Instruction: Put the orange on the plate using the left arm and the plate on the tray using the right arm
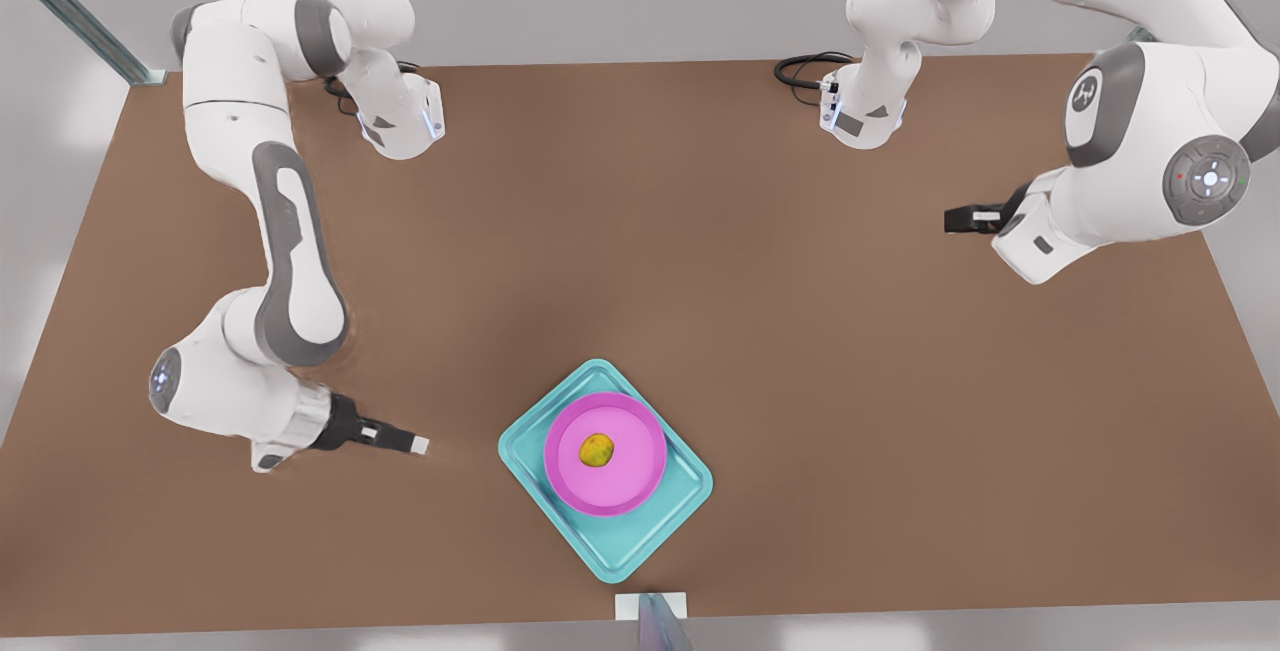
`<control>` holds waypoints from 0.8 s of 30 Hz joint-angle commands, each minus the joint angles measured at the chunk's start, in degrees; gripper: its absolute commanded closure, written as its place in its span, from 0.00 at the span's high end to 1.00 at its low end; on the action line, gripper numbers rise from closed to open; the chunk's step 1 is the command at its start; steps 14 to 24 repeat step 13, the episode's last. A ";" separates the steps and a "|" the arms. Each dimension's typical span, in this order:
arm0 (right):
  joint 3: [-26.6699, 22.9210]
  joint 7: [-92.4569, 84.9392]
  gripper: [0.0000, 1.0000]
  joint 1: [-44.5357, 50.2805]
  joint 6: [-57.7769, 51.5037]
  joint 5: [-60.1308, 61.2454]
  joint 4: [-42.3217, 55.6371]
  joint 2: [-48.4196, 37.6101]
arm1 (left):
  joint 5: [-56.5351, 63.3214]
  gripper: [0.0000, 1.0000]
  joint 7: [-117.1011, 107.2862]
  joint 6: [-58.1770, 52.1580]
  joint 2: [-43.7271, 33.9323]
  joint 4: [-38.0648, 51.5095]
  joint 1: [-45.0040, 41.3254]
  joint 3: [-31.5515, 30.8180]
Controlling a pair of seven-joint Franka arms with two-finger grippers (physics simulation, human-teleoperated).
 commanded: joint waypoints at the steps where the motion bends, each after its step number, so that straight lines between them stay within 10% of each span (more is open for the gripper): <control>1: -0.36 -13.13 1.00 -3.33 -42.94 -26.74 1.03 -10.57 | -0.15 1.00 0.06 -0.38 0.10 0.10 0.00 0.03; 5: 3.68 -22.85 1.00 -3.15 -45.67 -37.05 5.34 -28.09 | -0.15 1.00 -0.21 -2.84 1.07 2.21 -0.09 -0.50; 24: 4.21 -22.85 1.00 -4.21 -44.79 -37.14 1.83 -28.44 | -0.42 1.00 -0.47 -3.54 1.95 2.82 -0.09 -0.15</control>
